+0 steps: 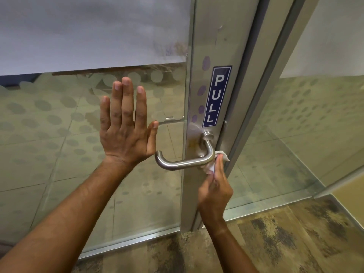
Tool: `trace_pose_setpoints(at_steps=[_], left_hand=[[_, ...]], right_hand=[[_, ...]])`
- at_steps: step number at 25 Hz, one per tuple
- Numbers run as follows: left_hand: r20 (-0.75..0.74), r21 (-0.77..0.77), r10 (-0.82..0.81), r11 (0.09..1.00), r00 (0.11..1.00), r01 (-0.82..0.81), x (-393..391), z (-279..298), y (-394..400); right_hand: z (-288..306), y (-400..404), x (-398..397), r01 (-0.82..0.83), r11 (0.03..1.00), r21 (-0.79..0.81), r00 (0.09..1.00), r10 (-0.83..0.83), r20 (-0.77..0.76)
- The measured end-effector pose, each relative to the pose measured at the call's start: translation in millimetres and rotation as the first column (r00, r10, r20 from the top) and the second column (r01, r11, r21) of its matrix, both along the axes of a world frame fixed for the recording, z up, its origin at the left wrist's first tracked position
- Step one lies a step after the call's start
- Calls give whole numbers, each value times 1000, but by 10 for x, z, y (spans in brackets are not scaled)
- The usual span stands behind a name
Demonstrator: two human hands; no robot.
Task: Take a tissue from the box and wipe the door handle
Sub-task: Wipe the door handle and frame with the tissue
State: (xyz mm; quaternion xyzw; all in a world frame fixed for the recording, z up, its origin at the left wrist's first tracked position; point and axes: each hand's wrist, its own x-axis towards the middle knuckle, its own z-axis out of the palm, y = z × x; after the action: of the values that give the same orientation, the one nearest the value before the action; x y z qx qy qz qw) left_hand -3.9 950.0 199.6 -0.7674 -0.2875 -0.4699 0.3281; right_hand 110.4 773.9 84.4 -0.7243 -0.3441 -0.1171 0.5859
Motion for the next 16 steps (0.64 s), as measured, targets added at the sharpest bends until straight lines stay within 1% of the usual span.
trace_pose_setpoints(at_steps=[3, 5, 6, 9, 11, 12, 14, 16], left_hand=[[-1, -2, -1, 1000, 1000, 1, 8, 5, -5], [-3, -6, 1, 1000, 1000, -1, 1, 5, -4], [-4, -8, -1, 1000, 1000, 1, -3, 8, -1], [-8, 12, -1, 1000, 1000, 1, -8, 10, 2], [-10, 20, -11, 1000, 1000, 11, -5, 7, -3], [-10, 24, -17, 1000, 1000, 17, -1, 3, -5], [-9, 29, -13, 999, 1000, 14, 1, -2, -3], [-2, 21, -12, 1000, 1000, 12, 3, 2, -1]], right_hand=[[230, 6, 108, 23, 995, 96, 999, -25, 26], [413, 16, 235, -45, 988, 150, 995, 30, 99], [486, 3, 313, -89, 986, 141, 986, 67, 154], [721, -35, 540, -196, 980, 12, 953, 188, 237], [867, -44, 640, -253, 958, -136, 922, 281, 265], [928, -47, 660, -269, 942, -201, 915, 315, 253], [1011, -29, 646, -261, 924, -280, 925, 323, 202], [1063, 16, 594, -203, 929, -311, 954, 260, 153]])
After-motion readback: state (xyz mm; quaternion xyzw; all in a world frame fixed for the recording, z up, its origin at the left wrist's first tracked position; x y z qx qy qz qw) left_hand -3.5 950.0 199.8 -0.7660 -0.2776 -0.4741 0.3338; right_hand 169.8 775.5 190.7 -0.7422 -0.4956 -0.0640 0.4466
